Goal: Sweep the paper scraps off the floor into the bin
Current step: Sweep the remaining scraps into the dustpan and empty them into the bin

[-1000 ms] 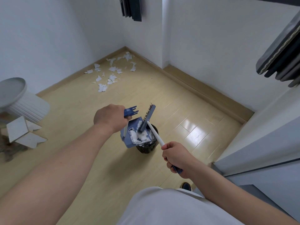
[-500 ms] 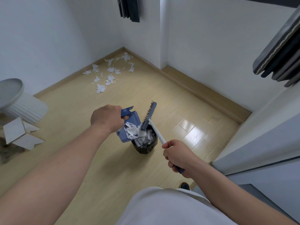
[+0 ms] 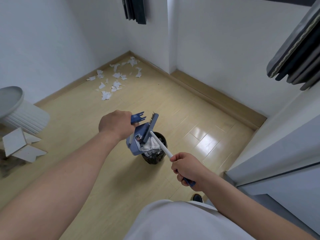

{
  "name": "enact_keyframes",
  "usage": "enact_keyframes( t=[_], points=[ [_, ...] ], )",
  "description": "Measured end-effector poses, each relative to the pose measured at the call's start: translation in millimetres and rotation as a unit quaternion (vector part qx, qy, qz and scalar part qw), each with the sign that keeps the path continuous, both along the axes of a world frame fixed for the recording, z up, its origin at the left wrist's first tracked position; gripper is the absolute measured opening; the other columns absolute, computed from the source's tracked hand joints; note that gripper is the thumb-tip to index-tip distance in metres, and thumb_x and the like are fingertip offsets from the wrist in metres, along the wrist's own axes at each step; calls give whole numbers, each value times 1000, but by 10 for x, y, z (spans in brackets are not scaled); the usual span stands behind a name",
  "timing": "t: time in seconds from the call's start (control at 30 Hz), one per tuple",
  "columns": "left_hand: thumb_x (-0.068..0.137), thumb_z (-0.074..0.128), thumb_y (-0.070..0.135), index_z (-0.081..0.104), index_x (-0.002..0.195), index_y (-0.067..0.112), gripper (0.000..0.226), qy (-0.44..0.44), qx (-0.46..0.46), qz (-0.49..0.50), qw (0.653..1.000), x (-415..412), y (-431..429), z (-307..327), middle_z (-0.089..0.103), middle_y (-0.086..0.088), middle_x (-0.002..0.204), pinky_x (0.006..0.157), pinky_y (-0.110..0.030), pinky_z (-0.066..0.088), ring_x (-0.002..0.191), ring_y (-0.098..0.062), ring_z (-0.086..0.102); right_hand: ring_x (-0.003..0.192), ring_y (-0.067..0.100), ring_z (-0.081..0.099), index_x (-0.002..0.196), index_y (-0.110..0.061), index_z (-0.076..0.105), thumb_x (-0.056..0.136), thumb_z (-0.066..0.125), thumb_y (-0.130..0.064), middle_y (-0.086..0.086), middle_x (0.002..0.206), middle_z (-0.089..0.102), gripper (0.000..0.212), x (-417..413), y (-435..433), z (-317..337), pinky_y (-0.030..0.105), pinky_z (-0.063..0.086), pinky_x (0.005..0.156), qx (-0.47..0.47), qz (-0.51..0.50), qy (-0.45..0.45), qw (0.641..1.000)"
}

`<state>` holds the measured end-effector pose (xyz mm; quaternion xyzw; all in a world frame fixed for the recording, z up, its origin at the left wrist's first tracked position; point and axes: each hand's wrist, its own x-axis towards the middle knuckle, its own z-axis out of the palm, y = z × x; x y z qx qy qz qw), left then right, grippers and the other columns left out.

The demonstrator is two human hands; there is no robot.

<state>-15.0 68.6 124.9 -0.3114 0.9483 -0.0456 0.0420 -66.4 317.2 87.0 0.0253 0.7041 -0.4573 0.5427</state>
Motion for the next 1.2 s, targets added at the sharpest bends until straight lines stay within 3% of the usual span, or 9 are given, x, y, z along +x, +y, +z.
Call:
enact_keyframes(
  t=[0.33, 0.5, 0.67, 0.77, 0.97, 1.2],
  points=[
    [95, 51, 52, 54, 84, 27, 27, -10, -1, -24, 1000, -19, 50, -53, 56, 5, 77, 54, -26, 39, 68, -21, 56, 43, 15, 34, 92, -15, 53, 88, 39, 1, 9, 72, 44, 22, -86, 105, 36, 25, 22, 45, 18, 6, 36, 999],
    [97, 46, 47, 55, 90, 26, 24, -57, -10, -73, 996, -27, 243, -78, 58, 3, 81, 58, -29, 44, 71, -22, 58, 49, 18, 35, 93, -18, 52, 89, 37, -1, 10, 74, 44, 23, -116, 74, 119, 24, 26, 44, 22, 25, 65, 997],
    [99, 46, 42, 56, 100, 23, 22, -112, -35, -124, 985, -20, 472, -156, 51, 3, 80, 57, -30, 39, 69, -23, 54, 51, 19, 35, 95, -17, 53, 90, 37, -2, 11, 75, 44, 22, -168, 32, 190, 25, 26, 45, 12, 22, 76, 997],
    [100, 46, 40, 56, 104, 23, 20, -139, -46, -148, 978, 4, 575, -183, 60, 1, 89, 58, -31, 38, 69, -23, 52, 52, 18, 33, 94, -16, 53, 93, 39, -6, 11, 76, 43, 17, -209, 27, 215, 26, 24, 48, 11, 16, 69, 997],
    [98, 45, 16, 53, 128, 13, 31, -207, -83, -198, 954, 162, 792, -454, 69, -5, 106, 47, -28, 28, 73, -28, 63, 53, 18, 34, 111, -7, 55, 95, 40, -5, 13, 75, 45, 22, -279, -4, 184, 26, 26, 48, 31, 9, 59, 998],
    [95, 41, 2, 50, 133, 13, 41, -239, -90, -225, 941, 187, 978, -584, 71, -9, 104, 43, -27, 23, 80, -30, 70, 50, 17, 33, 117, 0, 56, 93, 40, 0, 12, 69, 43, 28, -304, -2, 104, 23, 25, 45, 48, -2, 29, 998]
  ],
)
